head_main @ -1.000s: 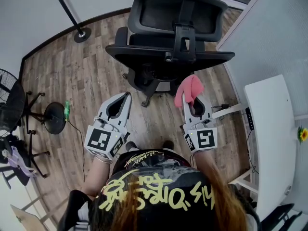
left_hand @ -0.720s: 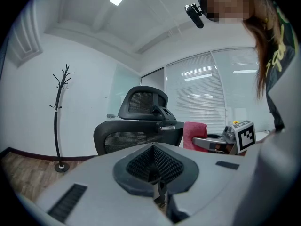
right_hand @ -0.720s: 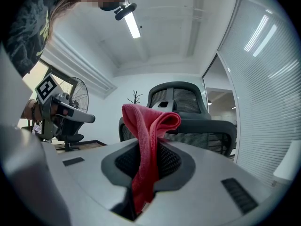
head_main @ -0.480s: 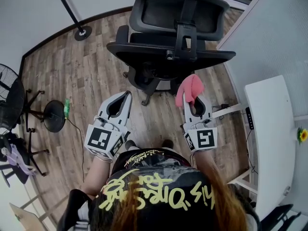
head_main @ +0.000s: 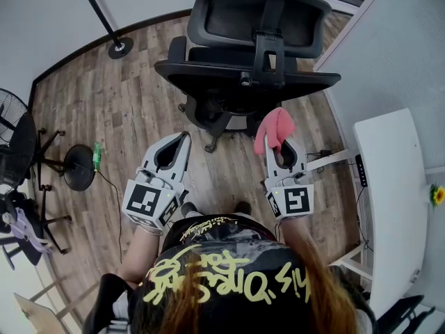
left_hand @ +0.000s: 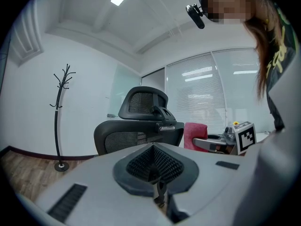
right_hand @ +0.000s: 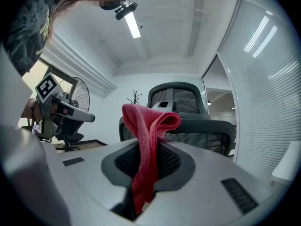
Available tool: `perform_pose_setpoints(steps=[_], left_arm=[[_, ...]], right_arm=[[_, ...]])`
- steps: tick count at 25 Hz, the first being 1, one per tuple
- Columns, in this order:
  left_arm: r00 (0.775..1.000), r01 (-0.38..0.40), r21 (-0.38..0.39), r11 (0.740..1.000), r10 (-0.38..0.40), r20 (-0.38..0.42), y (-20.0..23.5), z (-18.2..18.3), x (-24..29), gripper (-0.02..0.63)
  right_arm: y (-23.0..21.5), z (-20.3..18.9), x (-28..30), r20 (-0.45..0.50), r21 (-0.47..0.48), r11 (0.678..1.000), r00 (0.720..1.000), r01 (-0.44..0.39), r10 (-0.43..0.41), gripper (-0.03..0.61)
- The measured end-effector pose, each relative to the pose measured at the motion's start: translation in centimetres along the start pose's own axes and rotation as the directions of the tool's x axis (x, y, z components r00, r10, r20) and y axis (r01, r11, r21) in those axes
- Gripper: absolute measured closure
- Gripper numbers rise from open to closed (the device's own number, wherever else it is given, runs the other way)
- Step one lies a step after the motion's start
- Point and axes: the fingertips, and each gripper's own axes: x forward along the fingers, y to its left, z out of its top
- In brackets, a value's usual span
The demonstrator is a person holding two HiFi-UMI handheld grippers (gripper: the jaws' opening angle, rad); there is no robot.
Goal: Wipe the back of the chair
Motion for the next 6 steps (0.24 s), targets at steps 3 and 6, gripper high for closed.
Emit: perform_pose_setpoints(steps=[3, 6], left_arm=[[1.000, -0.006, 0.004, 1.000, 0.006, 0.003, 0.13, 0.14, -0.15, 0.621], [1.000, -0.012, 0.007, 1.000, 0.012, 0.006, 0.30, 0.31, -0.30, 0.621]], right_arm=[[0.02, 0.08, 0.00, 0.002, -0.003, 1.000, 1.000, -0.004, 0.004, 0.517], [0.04, 0.20, -0.02, 0.005, -0.006, 1.000, 1.000, -0.006, 0.007, 0.517]])
